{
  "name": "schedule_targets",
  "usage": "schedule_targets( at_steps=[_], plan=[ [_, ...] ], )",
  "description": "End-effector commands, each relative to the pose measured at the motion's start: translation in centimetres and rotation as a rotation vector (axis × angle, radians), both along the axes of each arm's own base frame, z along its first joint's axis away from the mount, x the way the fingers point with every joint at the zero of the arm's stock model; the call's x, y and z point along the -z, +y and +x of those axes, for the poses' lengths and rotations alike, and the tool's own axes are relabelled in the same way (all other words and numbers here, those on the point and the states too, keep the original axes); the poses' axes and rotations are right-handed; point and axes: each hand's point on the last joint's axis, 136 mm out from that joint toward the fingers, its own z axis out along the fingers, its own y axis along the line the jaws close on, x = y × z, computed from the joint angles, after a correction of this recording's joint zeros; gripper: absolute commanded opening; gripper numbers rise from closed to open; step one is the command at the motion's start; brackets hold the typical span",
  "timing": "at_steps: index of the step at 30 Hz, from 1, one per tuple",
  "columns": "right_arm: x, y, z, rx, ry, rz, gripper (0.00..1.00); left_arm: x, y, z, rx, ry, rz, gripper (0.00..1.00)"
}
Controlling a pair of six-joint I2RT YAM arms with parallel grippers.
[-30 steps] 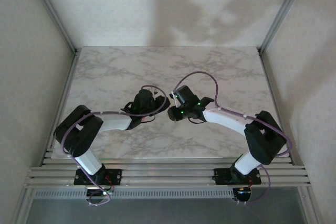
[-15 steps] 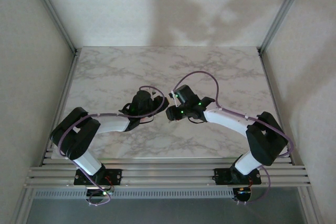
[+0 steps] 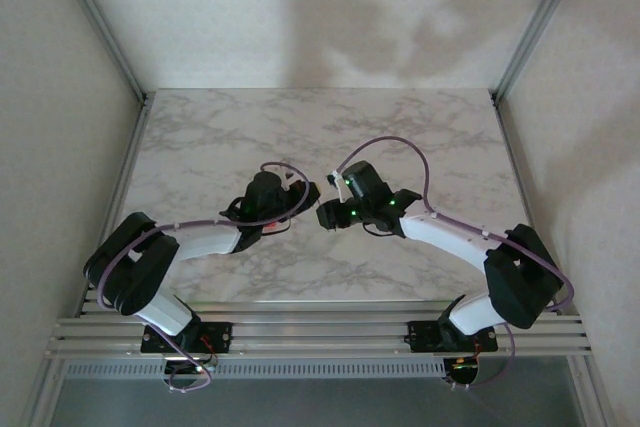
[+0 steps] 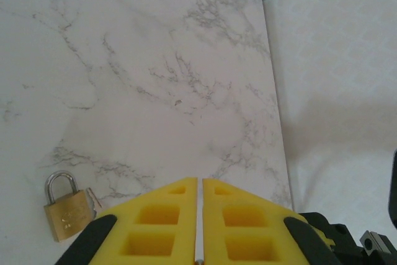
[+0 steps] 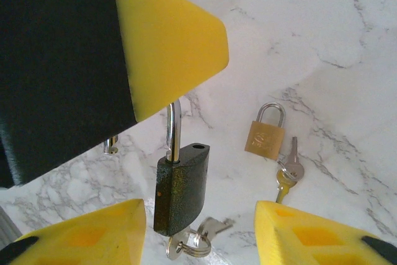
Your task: Lock with the key
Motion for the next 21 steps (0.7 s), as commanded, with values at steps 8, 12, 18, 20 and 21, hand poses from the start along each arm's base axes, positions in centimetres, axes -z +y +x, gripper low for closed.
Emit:
schedule_targets(
  at_steps=[8, 12, 18, 20, 21],
  plan=[
    [-0.7, 1.0, -0.5, -0.035, 0.017, 0.079, 0.39, -2.9, -0.7, -0.7, 0.033, -0.032, -0.082, 0.00],
    [-0.6, 1.0, -0.5, -0.034, 0.025, 0.081, 0.38, -3.4, -0.6, -0.8, 0.031, -0.039, -0.087, 0.00],
    [-0.6, 0.9, -0.3, -0.027, 0.044, 0.095, 0.31, -3.8, -0.5, -0.9, 0.030, -0.045, -0.088, 0.00],
    [-0.8, 0.9, -0.3, -0.026, 0.043, 0.099, 0.28, -3.9, -0.5, -0.9, 0.031, -0.046, -0.086, 0.00],
    [-0.8, 0.9, -0.4, -0.028, 0.046, 0.101, 0.27, -3.8, -0.5, -0.9, 0.030, -0.045, -0.085, 0.00]
  ],
)
